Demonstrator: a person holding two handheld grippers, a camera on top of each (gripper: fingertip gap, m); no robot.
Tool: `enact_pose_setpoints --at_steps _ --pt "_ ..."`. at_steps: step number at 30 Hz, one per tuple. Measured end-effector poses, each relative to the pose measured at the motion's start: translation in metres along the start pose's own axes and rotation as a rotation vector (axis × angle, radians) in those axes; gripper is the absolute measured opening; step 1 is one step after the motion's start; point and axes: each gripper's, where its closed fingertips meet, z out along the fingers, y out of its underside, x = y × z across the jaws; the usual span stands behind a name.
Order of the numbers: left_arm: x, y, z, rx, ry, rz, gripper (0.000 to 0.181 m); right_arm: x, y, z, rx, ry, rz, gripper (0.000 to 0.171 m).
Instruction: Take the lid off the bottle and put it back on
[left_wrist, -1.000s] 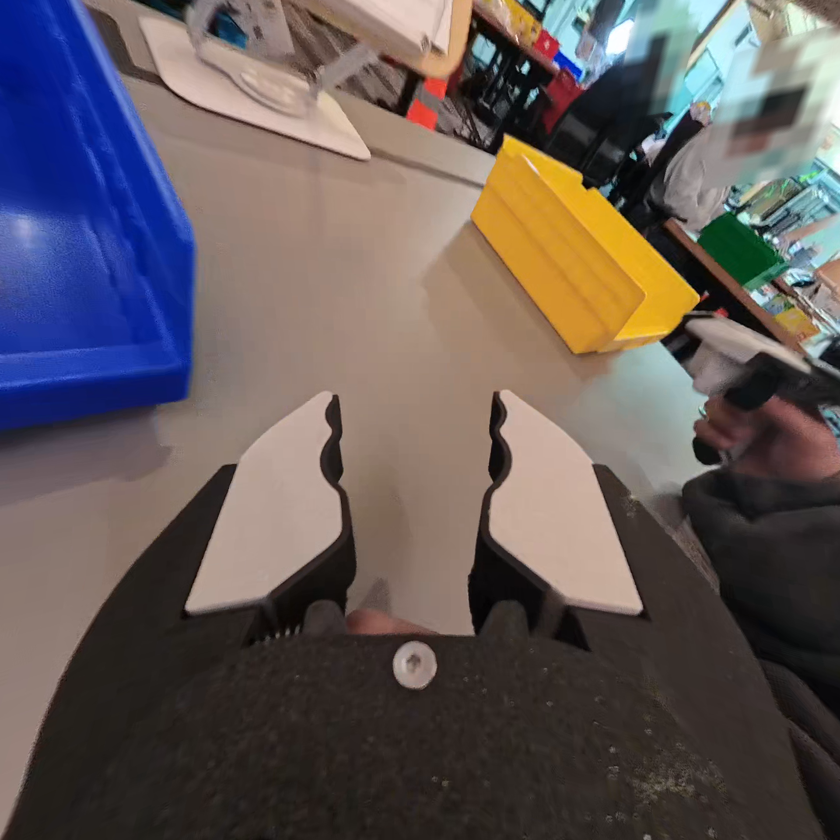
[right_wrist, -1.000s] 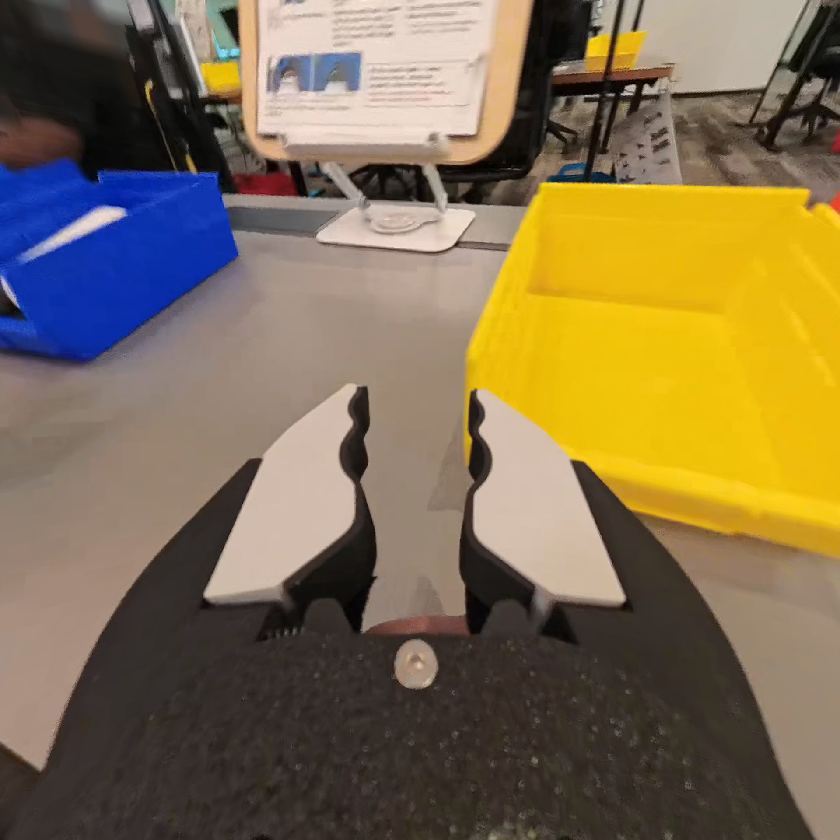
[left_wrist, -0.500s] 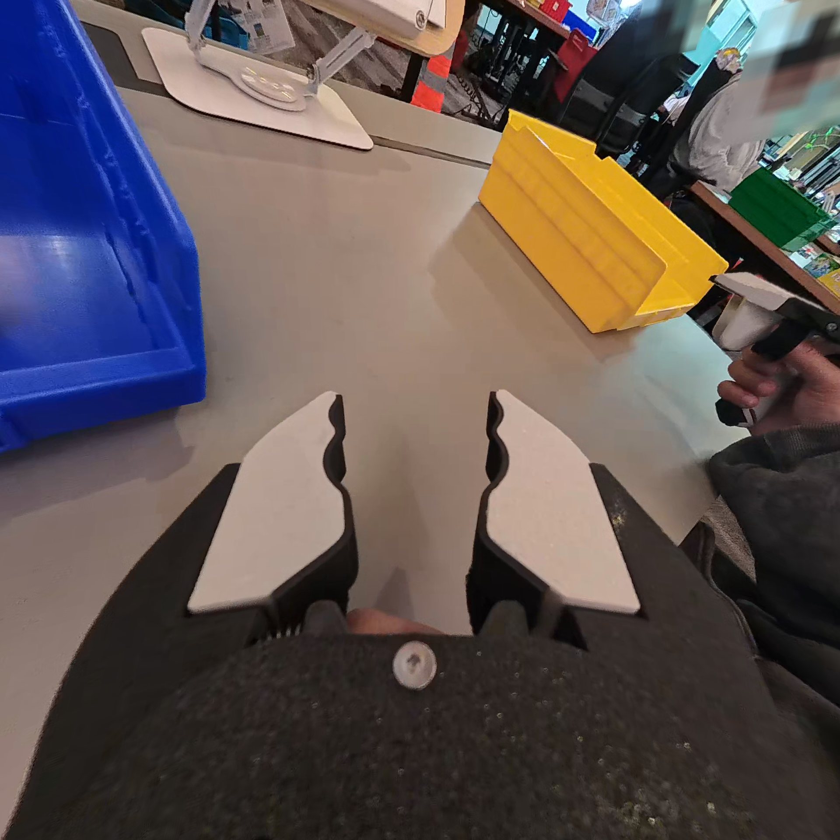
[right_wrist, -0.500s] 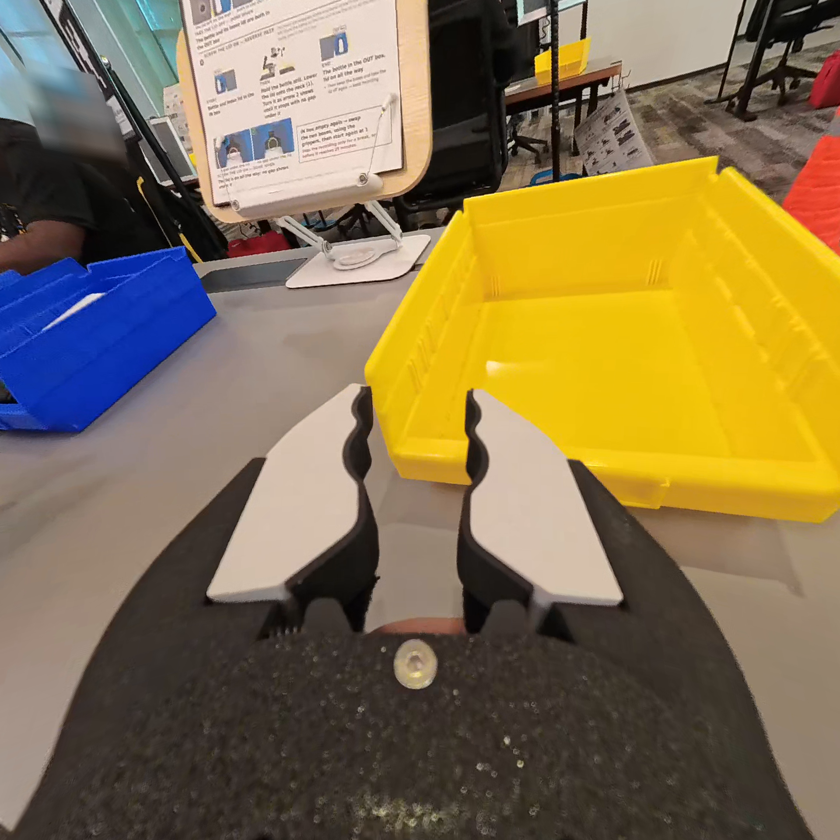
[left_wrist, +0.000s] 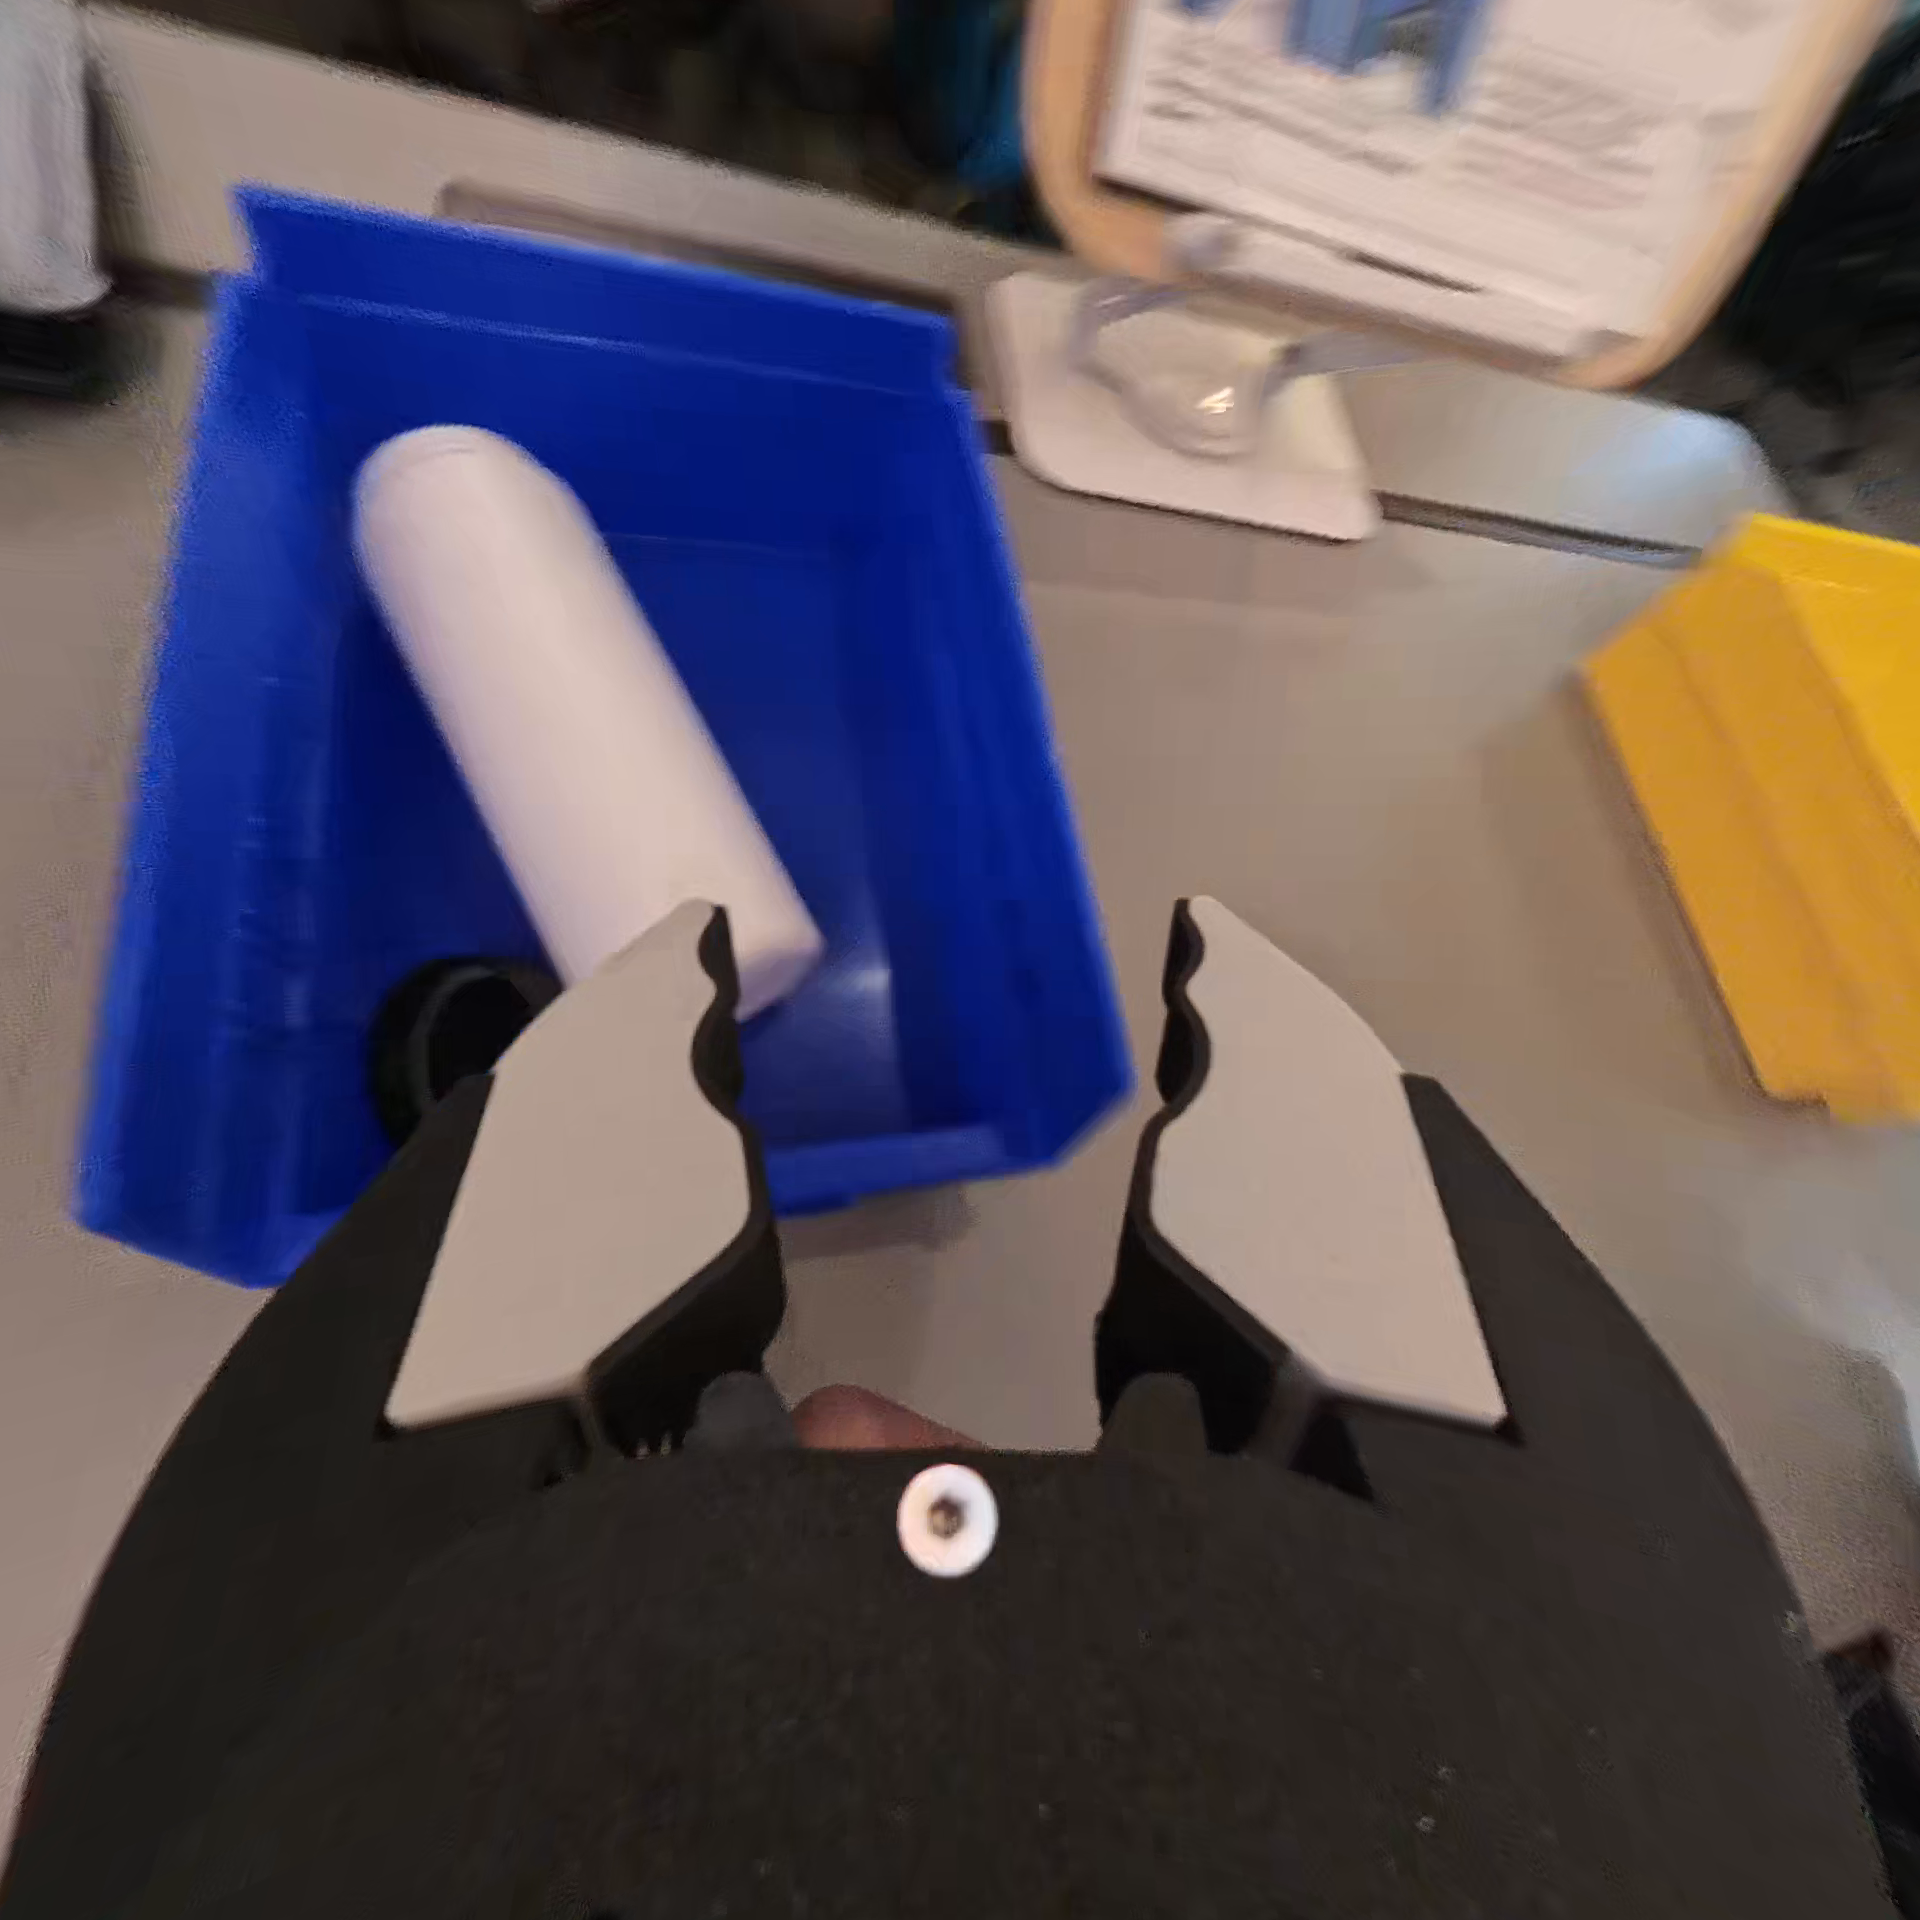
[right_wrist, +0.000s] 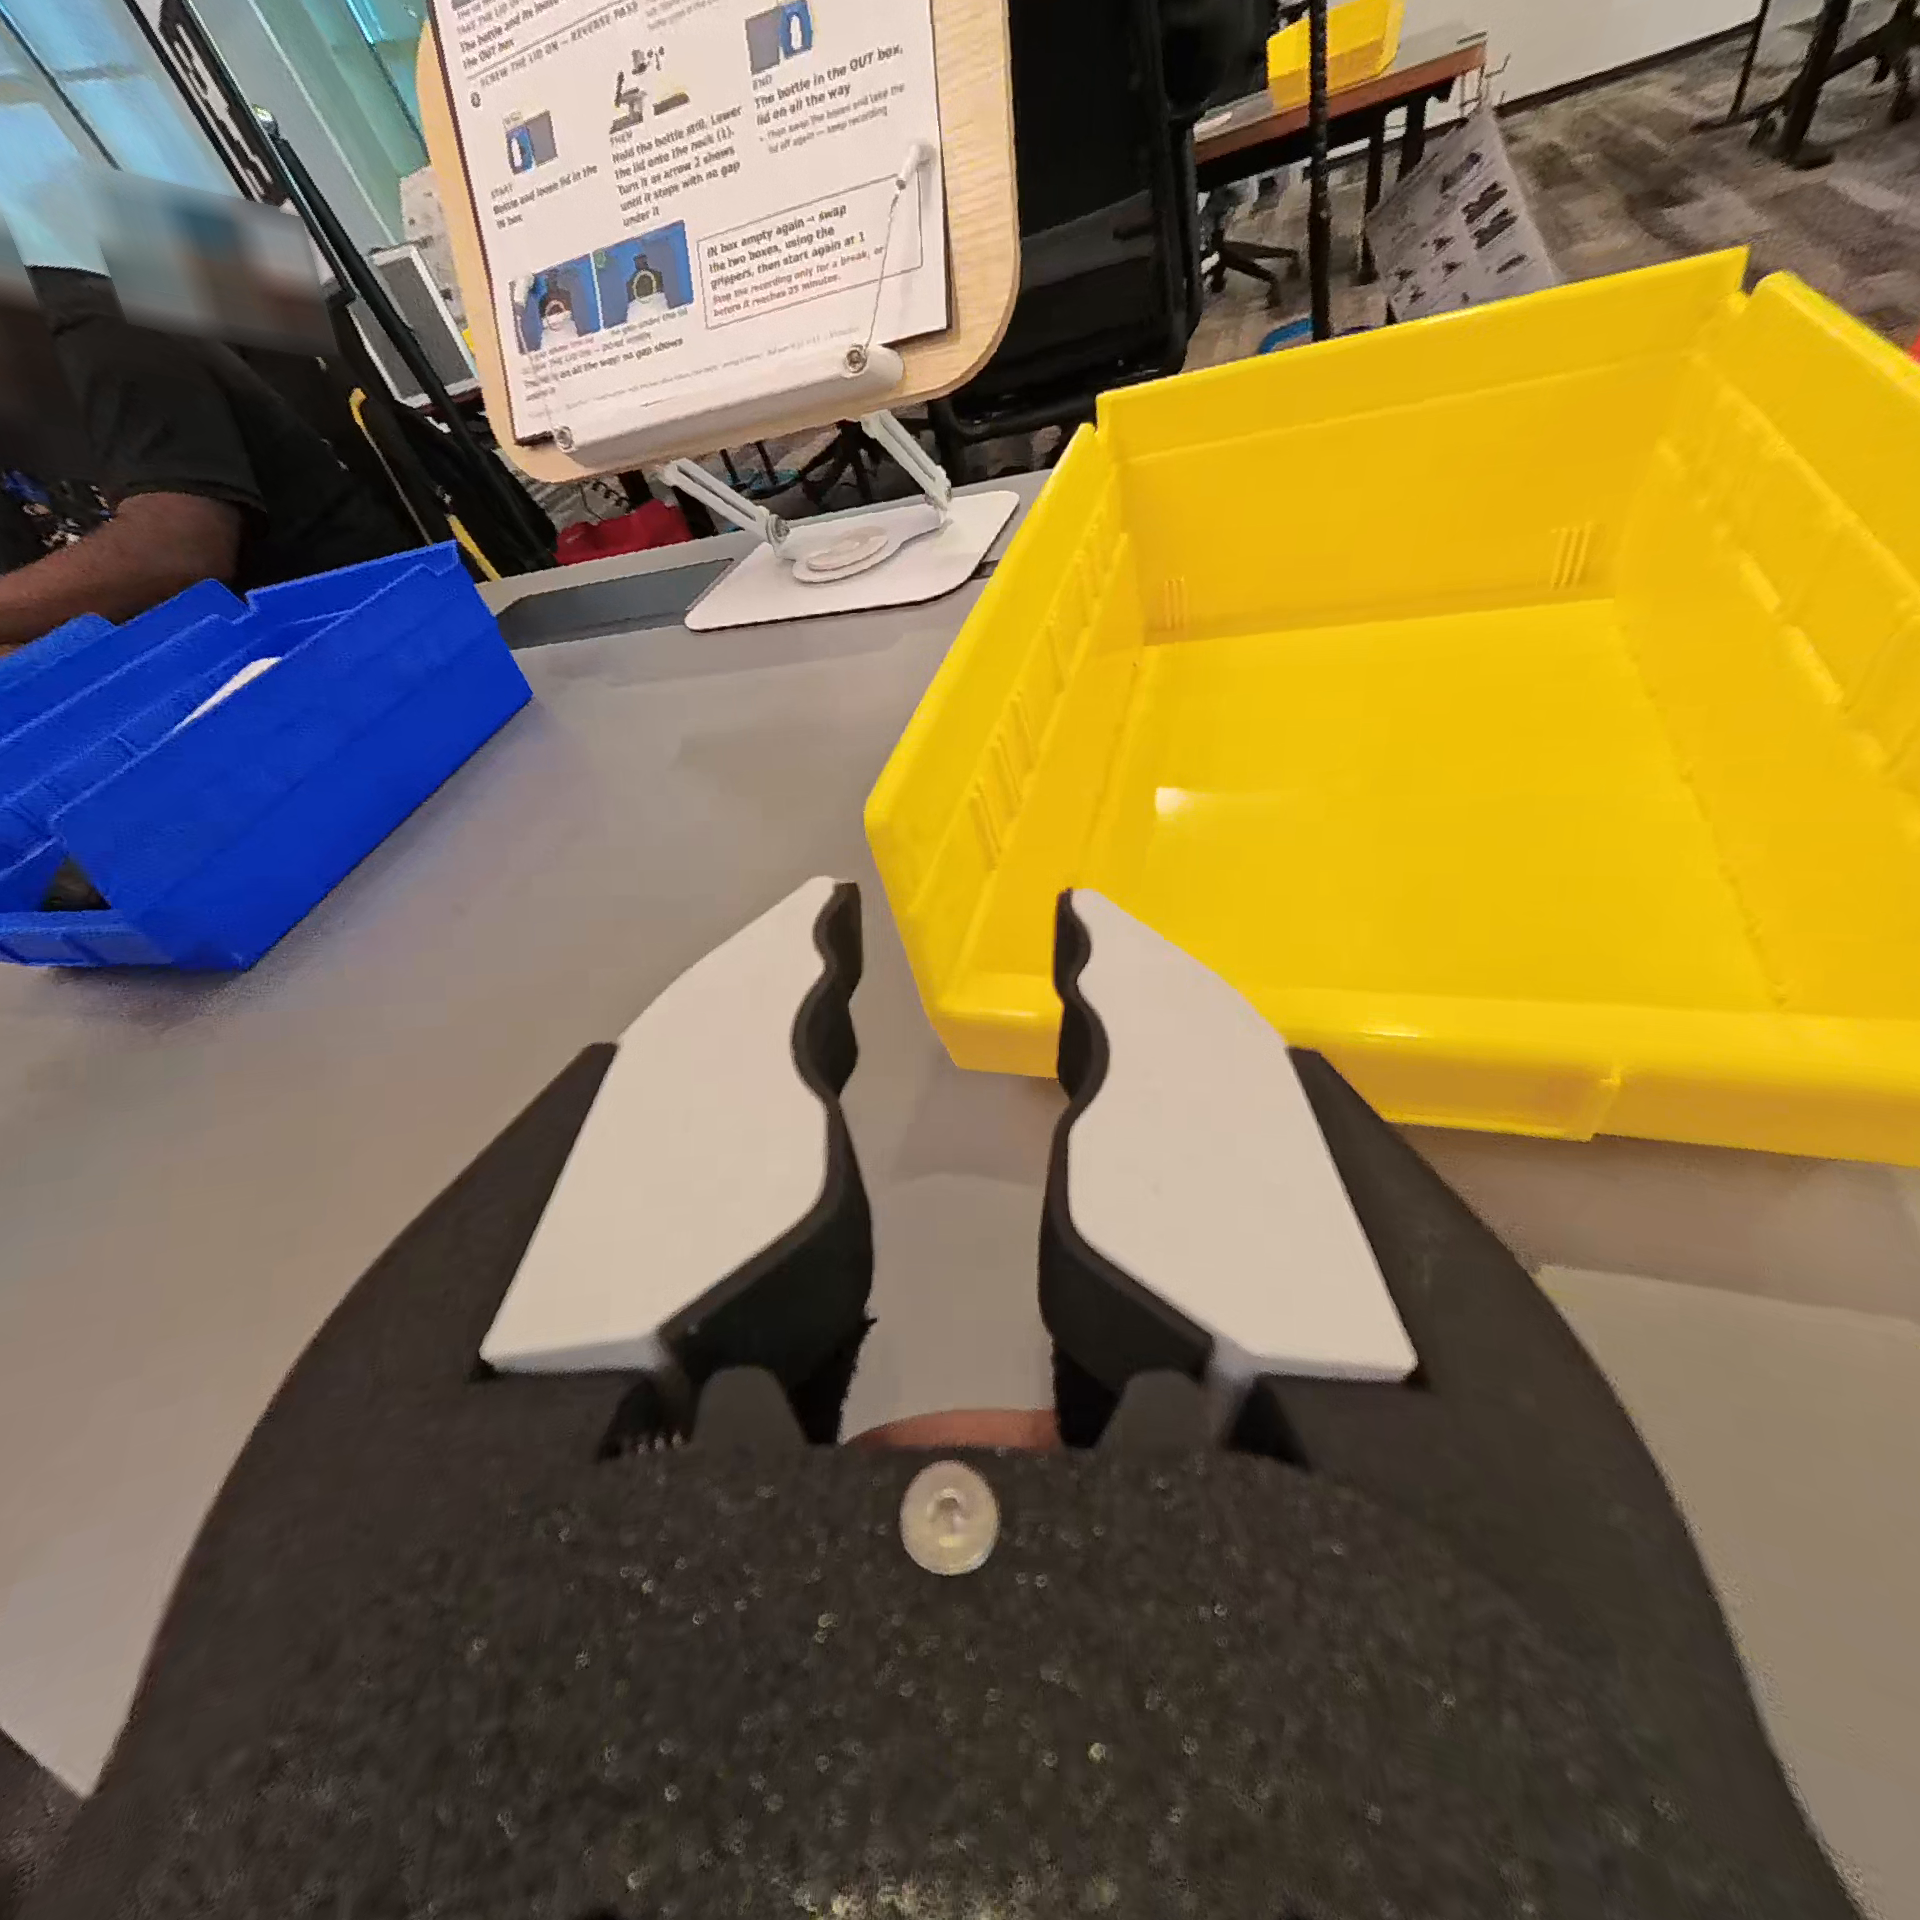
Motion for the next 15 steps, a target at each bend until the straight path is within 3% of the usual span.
enact_pose_setpoints --at_steps 5,9,15 --pt "-0.071 -0.039 0.073 -0.263 -0.209 -0.190 0.078 -0.003 0.001 0.000 -0.012 0.004 -0.030 0.035" --pt "-0.099 -0.013 0.117 -0.465 -0.322 -0.242 0.083 -0.004 0.005 0.001 -0.029 0.000 -0.047 0.036" --pt "-0.116 0.009 0.146 -0.575 -0.409 -0.228 0.093 -0.002 0.008 0.000 -0.042 -0.003 -0.031 0.036"
